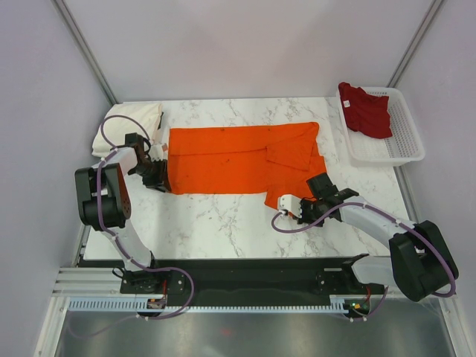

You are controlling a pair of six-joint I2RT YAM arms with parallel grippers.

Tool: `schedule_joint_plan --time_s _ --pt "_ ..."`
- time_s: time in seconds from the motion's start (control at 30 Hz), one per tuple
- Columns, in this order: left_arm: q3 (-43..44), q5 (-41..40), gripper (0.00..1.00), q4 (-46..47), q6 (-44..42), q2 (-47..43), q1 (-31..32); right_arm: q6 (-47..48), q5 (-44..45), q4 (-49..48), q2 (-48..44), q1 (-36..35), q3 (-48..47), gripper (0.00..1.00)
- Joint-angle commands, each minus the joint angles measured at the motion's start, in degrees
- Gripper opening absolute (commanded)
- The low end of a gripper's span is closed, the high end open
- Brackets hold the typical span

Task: Fold and stack the t-shirts
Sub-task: Fold the T-shirt at the center of the board.

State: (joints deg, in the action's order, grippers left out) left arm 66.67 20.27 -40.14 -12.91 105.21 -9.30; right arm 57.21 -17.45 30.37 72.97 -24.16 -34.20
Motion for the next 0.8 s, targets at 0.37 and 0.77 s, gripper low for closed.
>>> schedule_joint_plan --time_s 0.37,0.77 --pt "-0.23 5.3 0.2 -0.55 -0.01 -1.58 -0.19 0.01 0.23 -1.89 0.51 -0.18 -0.43 0.0" --pt "-1.99 4.07 0.02 -2.05 -1.24 -11.51 -0.28 -15.8 -1.0 -2.42 -1.95 5.44 -14.29 0.0"
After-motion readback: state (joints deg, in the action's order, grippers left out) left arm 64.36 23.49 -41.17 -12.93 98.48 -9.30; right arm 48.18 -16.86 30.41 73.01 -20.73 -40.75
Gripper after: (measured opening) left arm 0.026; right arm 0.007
